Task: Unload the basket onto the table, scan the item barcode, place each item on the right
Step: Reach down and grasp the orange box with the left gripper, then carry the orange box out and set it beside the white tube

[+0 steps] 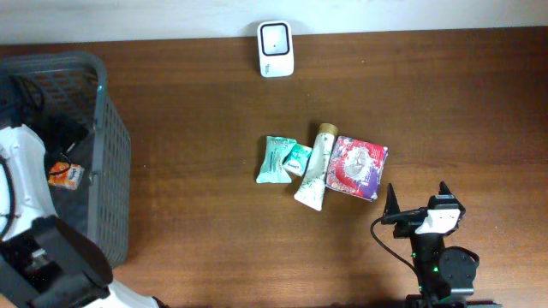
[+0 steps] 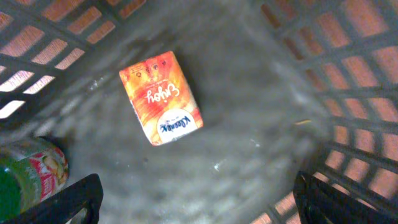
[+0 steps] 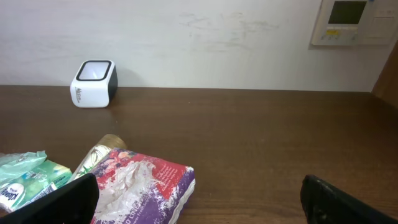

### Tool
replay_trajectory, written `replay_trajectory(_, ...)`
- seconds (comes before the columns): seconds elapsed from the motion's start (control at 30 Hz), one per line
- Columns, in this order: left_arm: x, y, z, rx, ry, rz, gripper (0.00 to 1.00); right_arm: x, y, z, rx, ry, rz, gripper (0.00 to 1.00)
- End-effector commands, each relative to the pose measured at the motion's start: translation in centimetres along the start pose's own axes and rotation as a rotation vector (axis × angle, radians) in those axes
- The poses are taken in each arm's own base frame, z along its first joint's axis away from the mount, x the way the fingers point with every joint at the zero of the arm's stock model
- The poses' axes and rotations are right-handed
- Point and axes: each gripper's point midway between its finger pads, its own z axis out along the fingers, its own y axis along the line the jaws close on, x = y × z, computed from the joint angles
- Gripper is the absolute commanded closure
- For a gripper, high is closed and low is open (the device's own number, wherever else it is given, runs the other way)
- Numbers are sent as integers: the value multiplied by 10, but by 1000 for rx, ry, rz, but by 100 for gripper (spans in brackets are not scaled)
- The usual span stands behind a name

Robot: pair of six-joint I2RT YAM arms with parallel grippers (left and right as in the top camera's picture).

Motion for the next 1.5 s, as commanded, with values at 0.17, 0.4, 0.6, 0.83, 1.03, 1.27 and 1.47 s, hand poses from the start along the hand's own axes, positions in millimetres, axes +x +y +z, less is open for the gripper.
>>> replay_trajectory(0.17,3,28,64,-230,54,31,3,3,-2,0,8,4,-2,1)
replay_trajectory(0.4,3,25,110,-257,58,24,16,3,-2,0,8,4,-2,1)
replay_trajectory(0.6,20,30,130,-291,124,46,75,3,-2,0,8,4,-2,2)
replay_trajectory(0.83,4,34,82,-326,132,56,100,3,-2,0,8,4,-2,1)
replay_trajectory(1.03,-32,8,-42,-89,-20,-16,100,3,-2,0,8,4,-2,1)
replay_trajectory(1.27,4,-44,-213,363,-244,65,100,3,-2,0,8,4,-2,1)
replay_trajectory(1.47,105,-124,-275,572,-262,534,100,3,-2,0,8,4,-2,1)
